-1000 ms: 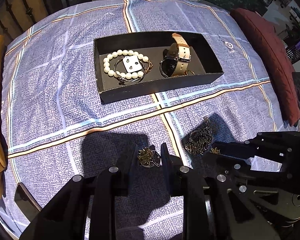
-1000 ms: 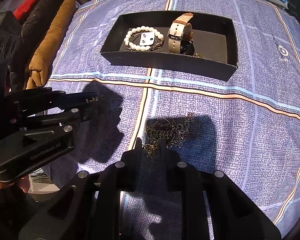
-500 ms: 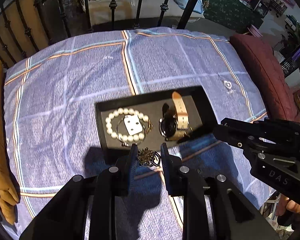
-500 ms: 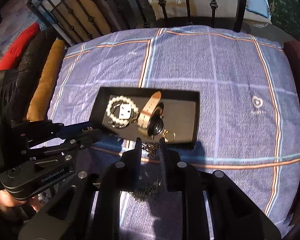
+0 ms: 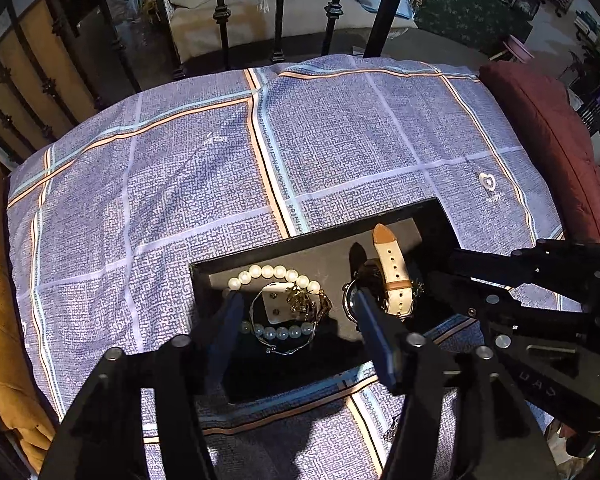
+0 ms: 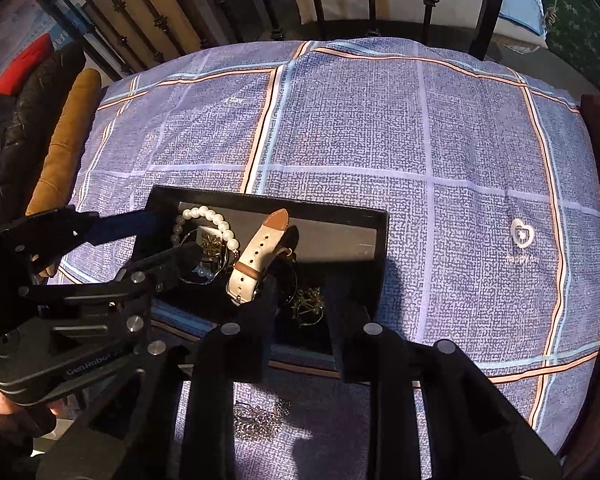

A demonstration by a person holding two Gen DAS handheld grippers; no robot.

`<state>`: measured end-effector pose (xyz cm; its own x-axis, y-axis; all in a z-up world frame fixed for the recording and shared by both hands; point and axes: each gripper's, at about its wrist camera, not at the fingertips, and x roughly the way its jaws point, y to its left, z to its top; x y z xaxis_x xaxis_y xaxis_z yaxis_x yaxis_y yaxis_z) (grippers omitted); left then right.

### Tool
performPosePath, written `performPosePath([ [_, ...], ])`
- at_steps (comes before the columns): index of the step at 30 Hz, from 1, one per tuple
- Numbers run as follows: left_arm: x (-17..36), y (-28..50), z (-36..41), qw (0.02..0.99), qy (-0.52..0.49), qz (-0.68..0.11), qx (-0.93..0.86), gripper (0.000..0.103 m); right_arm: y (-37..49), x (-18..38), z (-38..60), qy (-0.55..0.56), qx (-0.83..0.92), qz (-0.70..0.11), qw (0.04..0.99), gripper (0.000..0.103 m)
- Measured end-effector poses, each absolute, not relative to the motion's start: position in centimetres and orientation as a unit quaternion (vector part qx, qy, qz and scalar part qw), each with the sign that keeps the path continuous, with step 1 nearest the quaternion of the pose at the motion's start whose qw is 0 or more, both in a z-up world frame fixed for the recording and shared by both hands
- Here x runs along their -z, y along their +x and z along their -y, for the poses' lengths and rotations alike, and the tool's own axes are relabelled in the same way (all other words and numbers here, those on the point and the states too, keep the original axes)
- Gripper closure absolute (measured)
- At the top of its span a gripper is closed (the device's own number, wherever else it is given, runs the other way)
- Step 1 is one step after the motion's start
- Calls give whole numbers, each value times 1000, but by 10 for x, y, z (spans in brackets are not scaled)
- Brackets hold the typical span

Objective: Organize jewelry

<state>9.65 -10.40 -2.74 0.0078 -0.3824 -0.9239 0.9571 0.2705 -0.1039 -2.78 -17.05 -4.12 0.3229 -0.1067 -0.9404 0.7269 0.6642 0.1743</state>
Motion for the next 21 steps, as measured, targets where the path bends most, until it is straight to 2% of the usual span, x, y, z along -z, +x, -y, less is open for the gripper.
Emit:
performPosePath([
  [3,17,98,94,649,296,-468,521,31,-42,35,161,316,275,-500,758,76],
  [5,12,99,79,654,286,-470,519,15,-54,36,147,325,265,-500,757,76],
  [9,24,99,42,644,276,-504,505,13,-72,60,106,359,217,-529,738,74],
  [11,41,97,23,633,277,-531,490,13,-76,75,87,357,206,-549,727,53],
  [13,58,95,6,622,276,-560,473,13,-74,87,74,350,205,-562,721,47],
  [15,71,93,-7,614,273,-581,458,13,-68,95,65,321,209,-579,720,48],
  [16,74,92,-11,611,274,-587,455,13,-65,96,63,308,211,-582,722,52],
  [17,76,89,-15,610,278,-587,454,13,-62,96,61,300,211,-581,727,65],
  [19,76,84,-18,610,288,-580,457,13,-60,92,62,297,208,-574,734,77],
  [20,75,82,-19,612,290,-575,459,13,-59,89,62,293,206,-569,740,92],
  [21,73,81,-19,612,289,-573,462,13,-58,85,61,288,204,-566,745,96],
])
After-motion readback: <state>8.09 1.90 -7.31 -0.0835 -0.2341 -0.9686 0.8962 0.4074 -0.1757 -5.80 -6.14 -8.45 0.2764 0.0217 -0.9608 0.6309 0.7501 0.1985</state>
